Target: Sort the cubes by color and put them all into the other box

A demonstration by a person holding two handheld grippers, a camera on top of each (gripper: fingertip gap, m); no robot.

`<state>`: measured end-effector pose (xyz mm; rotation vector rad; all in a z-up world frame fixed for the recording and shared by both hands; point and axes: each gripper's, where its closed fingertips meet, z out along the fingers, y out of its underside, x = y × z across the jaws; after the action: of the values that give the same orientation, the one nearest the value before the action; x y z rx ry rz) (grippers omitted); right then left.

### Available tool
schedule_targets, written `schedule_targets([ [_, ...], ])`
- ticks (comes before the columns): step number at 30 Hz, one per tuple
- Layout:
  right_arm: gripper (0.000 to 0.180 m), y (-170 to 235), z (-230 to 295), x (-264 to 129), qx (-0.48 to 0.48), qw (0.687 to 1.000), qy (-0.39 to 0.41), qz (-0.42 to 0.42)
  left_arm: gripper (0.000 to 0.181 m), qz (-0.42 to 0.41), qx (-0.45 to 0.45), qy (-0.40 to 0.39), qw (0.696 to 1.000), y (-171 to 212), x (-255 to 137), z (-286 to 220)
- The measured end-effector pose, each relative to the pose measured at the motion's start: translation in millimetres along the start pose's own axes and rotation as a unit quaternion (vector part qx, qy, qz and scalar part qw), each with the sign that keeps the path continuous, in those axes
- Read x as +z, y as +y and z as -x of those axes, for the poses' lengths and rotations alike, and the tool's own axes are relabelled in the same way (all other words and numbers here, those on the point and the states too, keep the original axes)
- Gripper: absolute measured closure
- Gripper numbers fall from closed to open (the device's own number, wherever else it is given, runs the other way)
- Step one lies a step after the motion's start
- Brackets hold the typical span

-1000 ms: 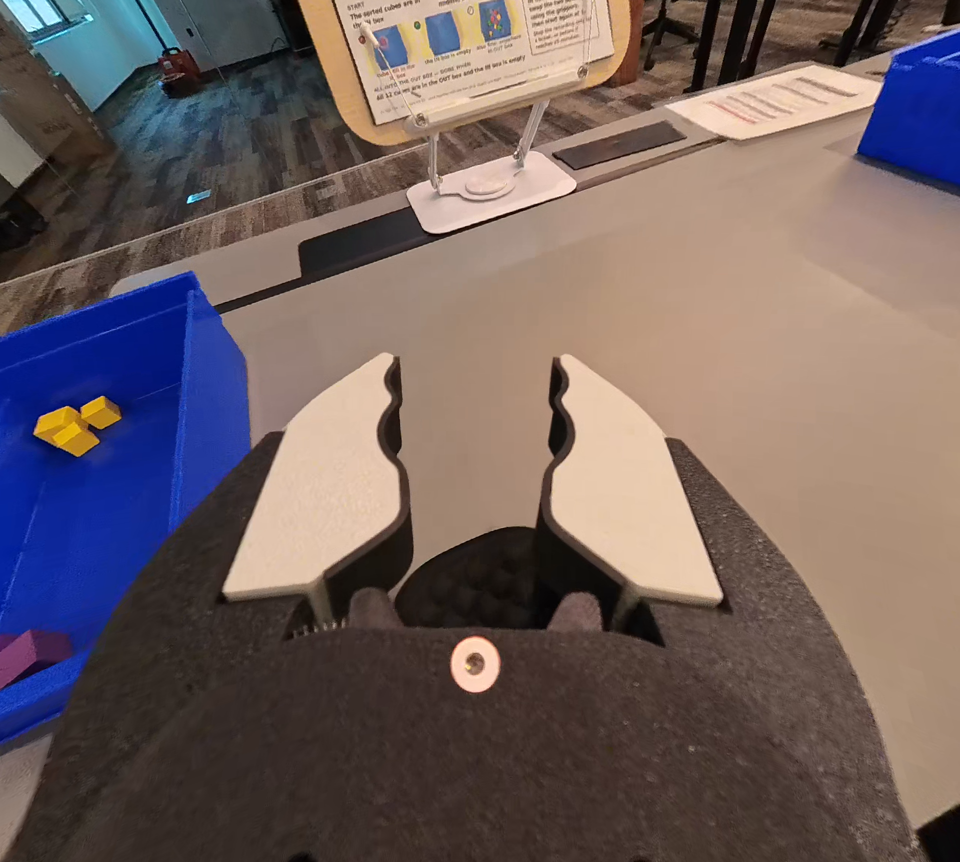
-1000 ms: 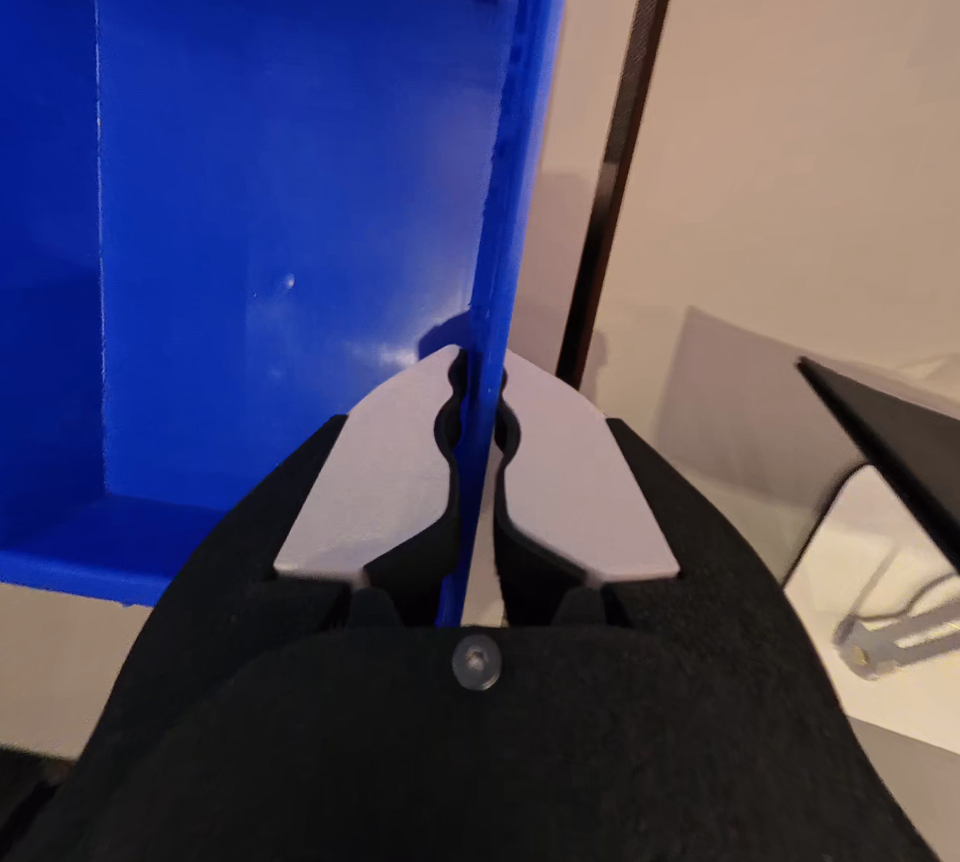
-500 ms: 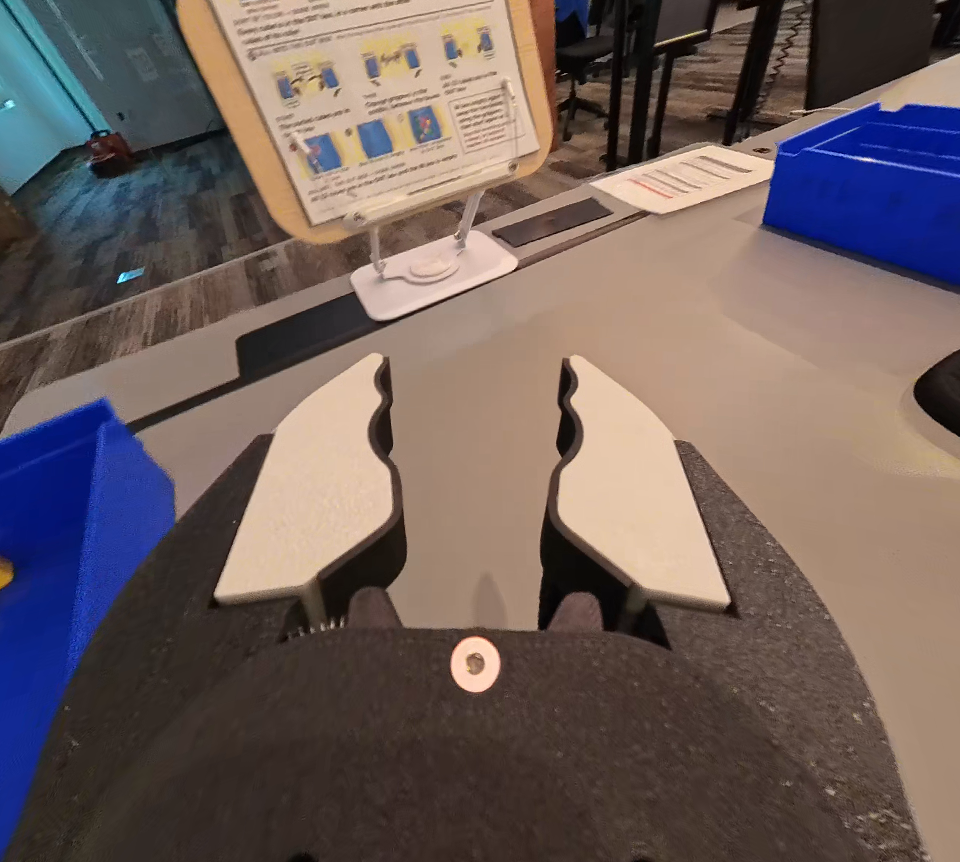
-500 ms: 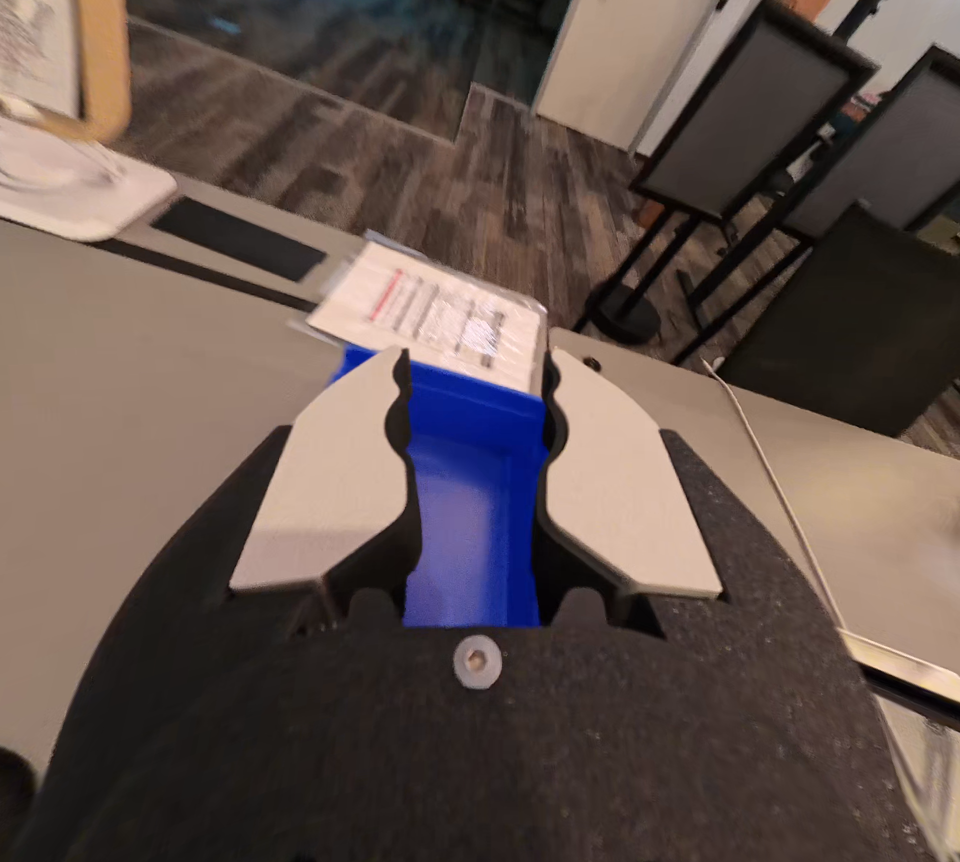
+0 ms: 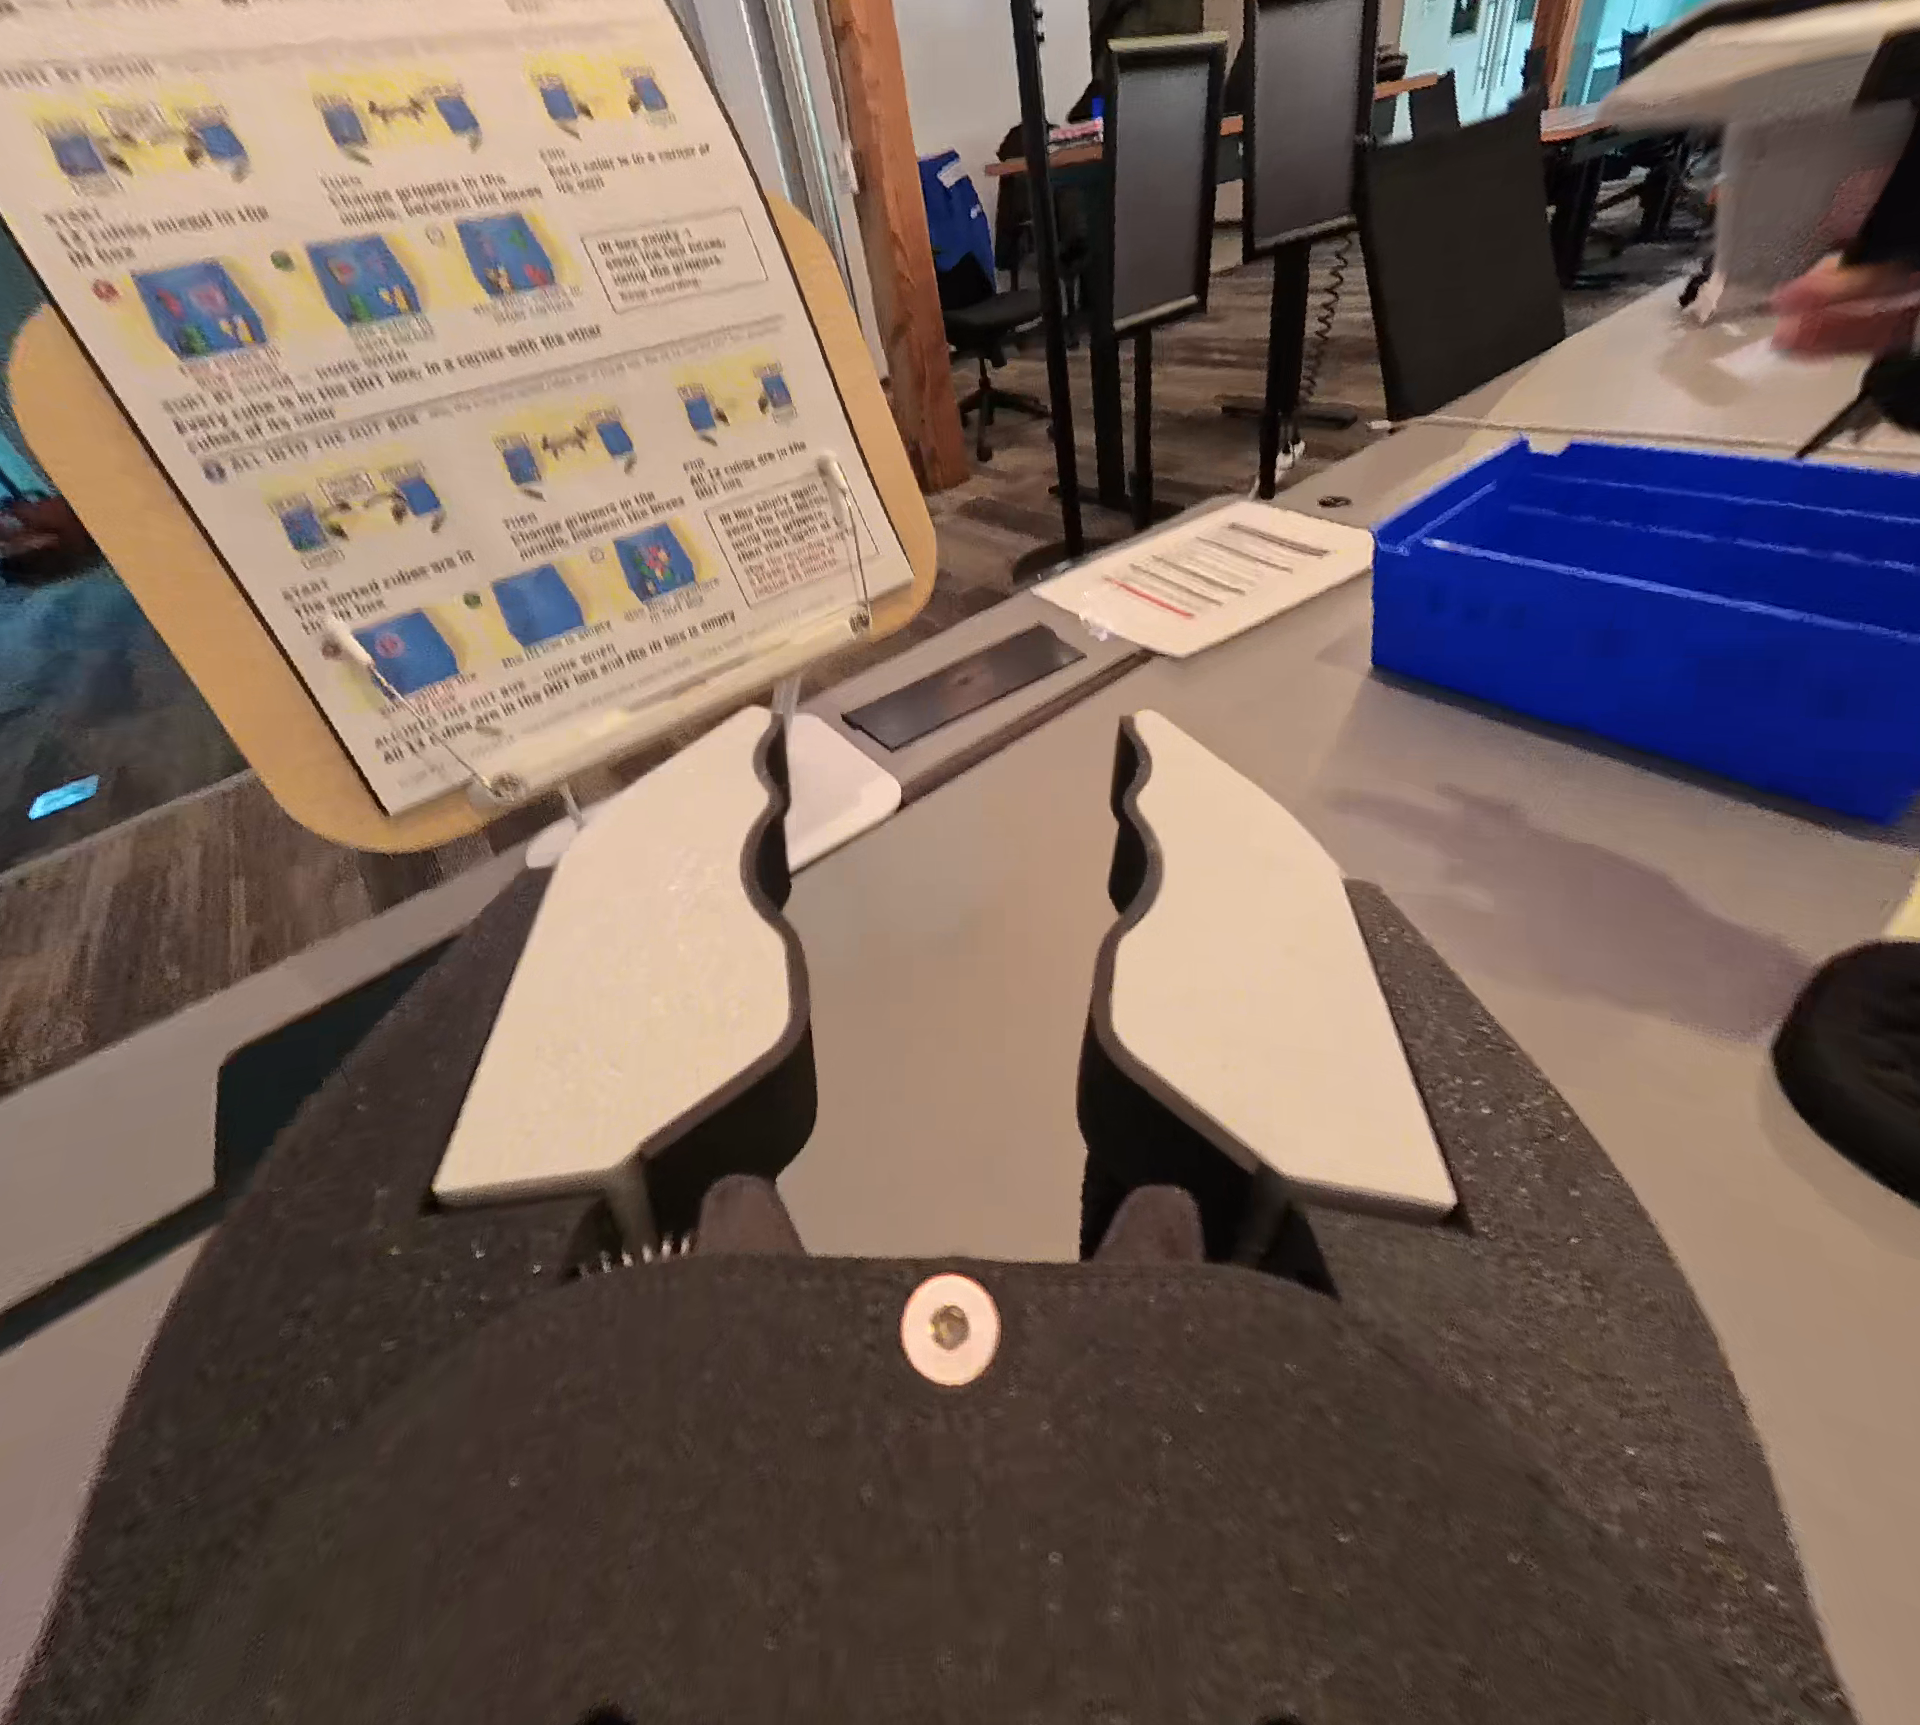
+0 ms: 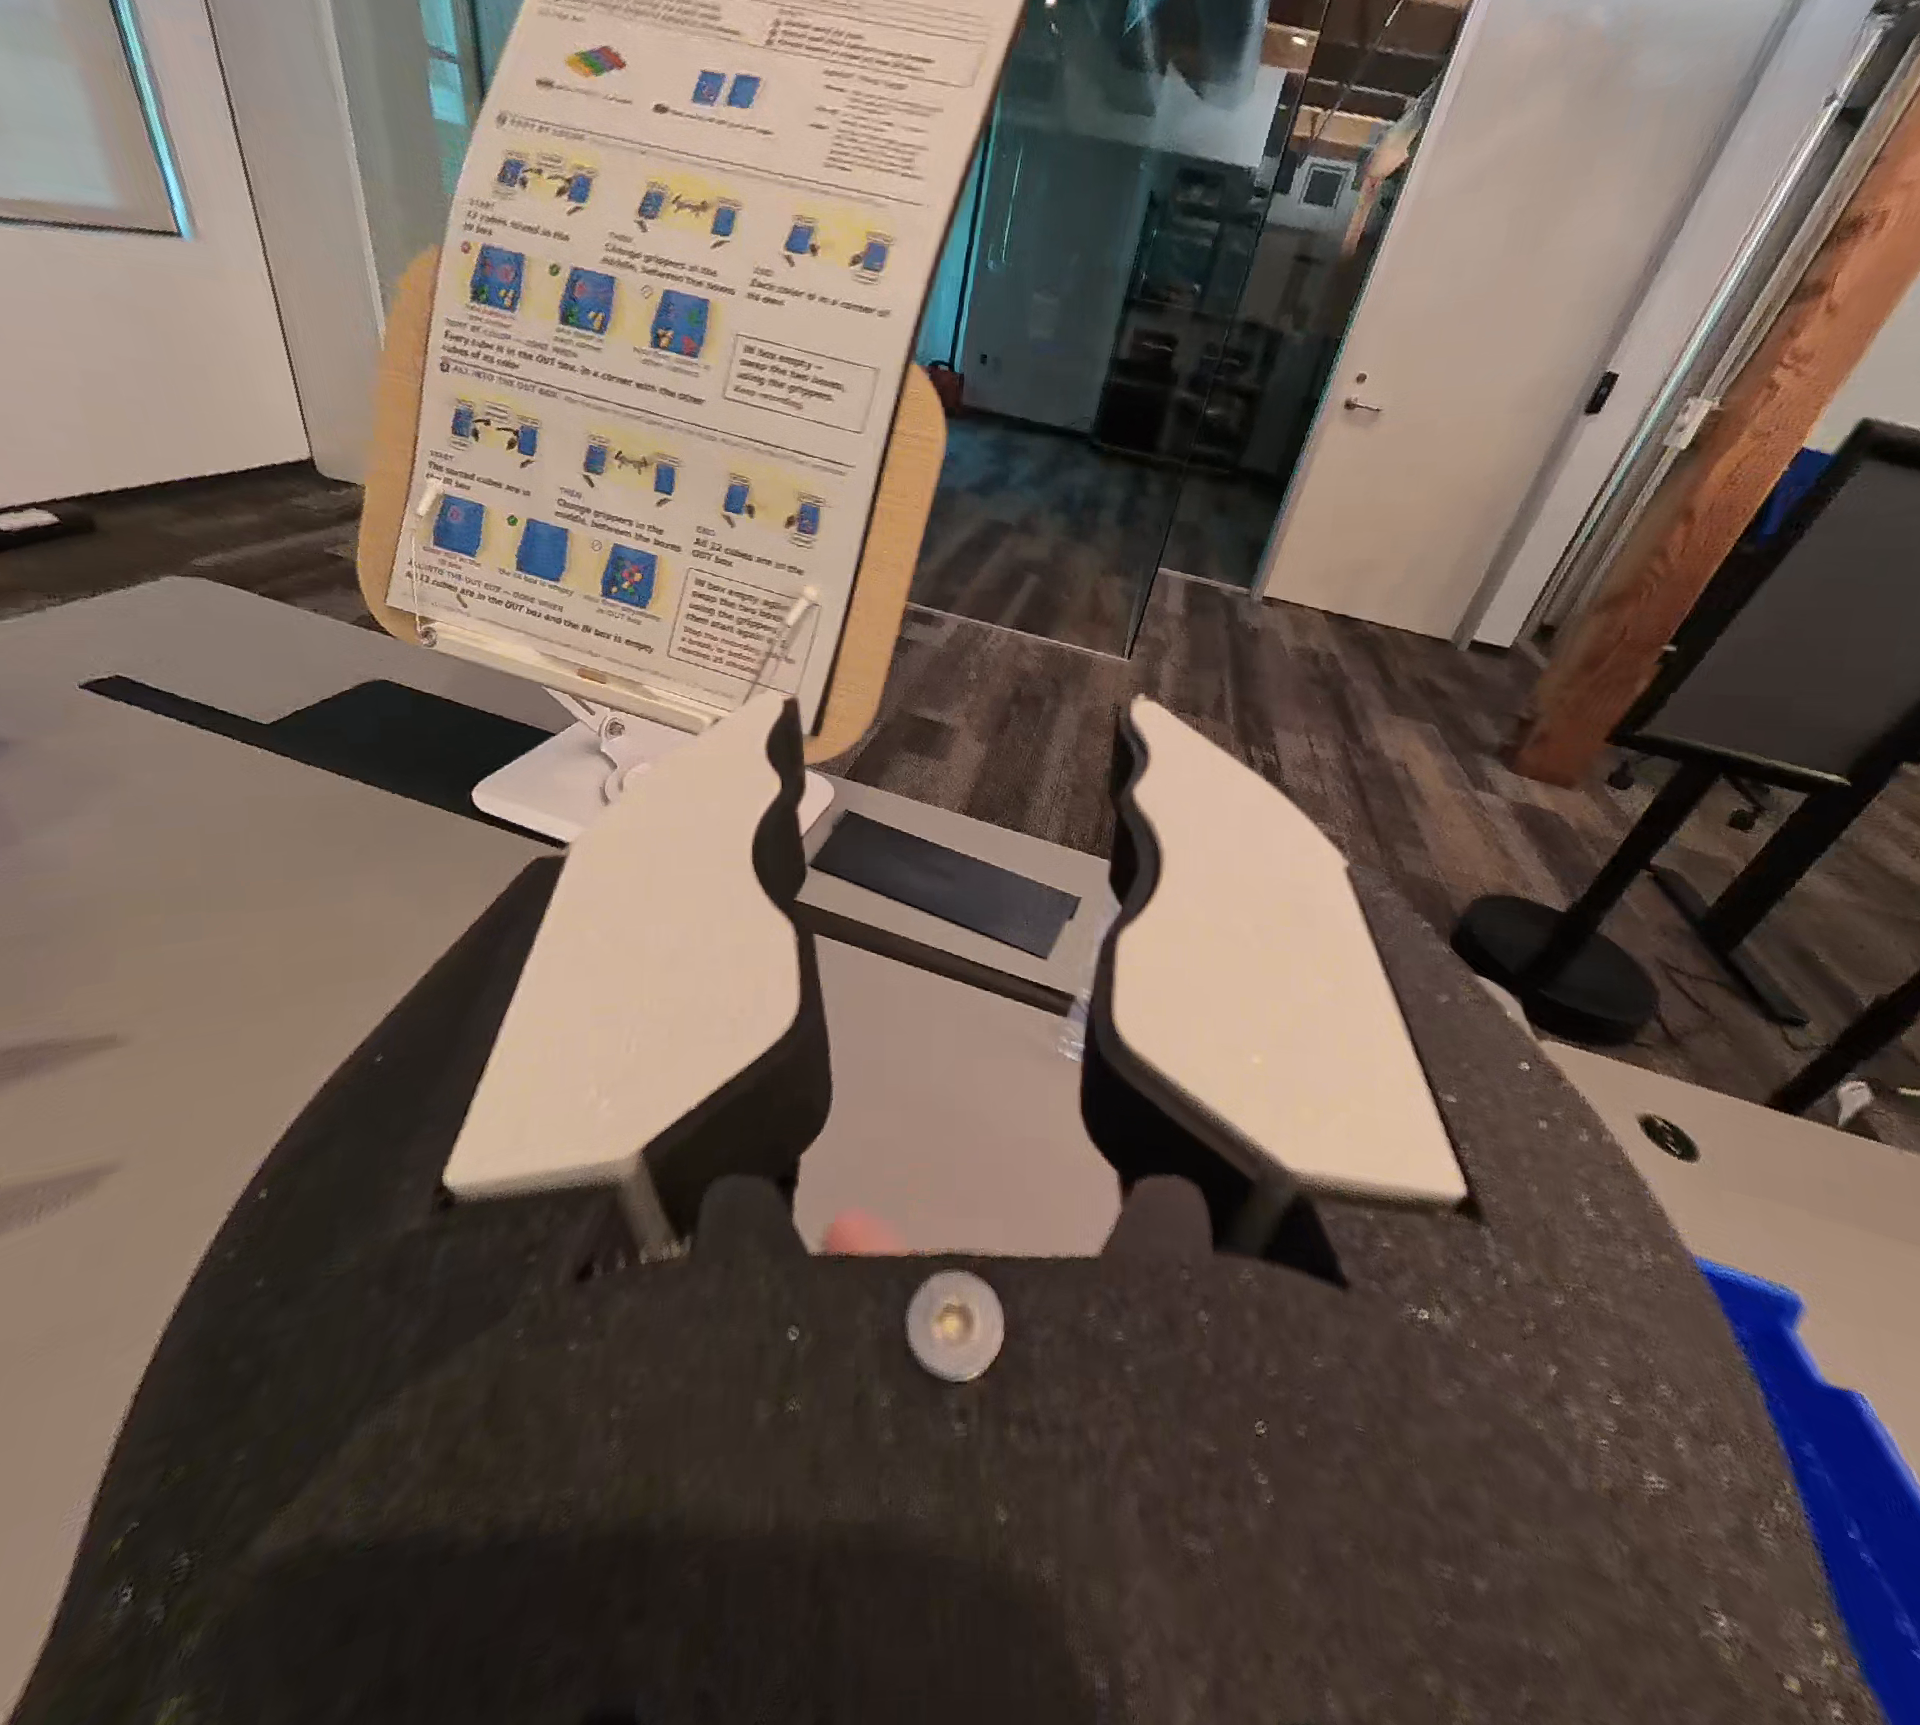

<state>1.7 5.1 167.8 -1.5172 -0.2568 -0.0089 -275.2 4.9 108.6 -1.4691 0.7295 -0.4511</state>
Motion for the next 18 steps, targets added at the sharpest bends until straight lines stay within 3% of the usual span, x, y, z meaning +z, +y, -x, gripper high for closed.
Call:
schedule_targets([
  [5,0.126,-10,59,29,-0.024,0.998,-0.046,-0.031,0.125,-0.037,0.015,-0.014,0.999,-33,16,10],
  [7,0.127,-11,87,38,-0.007,0.994,-0.097,-0.055,0.127,-0.043,0.028,-0.037,0.998,-37,24,20],
  [10,0.127,7,124,57,0.052,0.981,-0.186,-0.011,0.129,-0.030,0.027,-0.067,0.997,-25,35,36],
  [12,0.139,15,129,68,0.044,0.984,-0.174,-0.016,0.129,-0.015,0.019,-0.080,0.996,-10,41,46],
  [18,0.146,43,114,95,0.009,0.996,-0.092,-0.003,0.130,0.042,0.040,-0.174,0.983,31,45,89],
])
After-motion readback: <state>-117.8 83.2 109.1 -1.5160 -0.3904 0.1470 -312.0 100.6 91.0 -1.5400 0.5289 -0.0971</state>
